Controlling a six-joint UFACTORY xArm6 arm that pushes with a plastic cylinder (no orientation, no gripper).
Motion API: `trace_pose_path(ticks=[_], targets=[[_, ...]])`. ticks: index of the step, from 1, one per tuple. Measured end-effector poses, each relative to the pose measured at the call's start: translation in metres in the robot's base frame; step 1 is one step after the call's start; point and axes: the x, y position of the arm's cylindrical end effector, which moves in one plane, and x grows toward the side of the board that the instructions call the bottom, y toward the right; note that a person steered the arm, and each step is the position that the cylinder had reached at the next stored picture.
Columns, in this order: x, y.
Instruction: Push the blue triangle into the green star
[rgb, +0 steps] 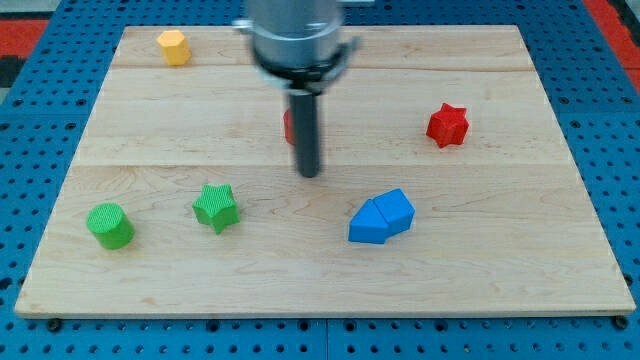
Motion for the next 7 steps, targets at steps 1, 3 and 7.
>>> trace_pose_path(ticks=[1, 3, 7], targets=[[0.013, 0.111], [0.094, 0.138], [0.053, 0.095]])
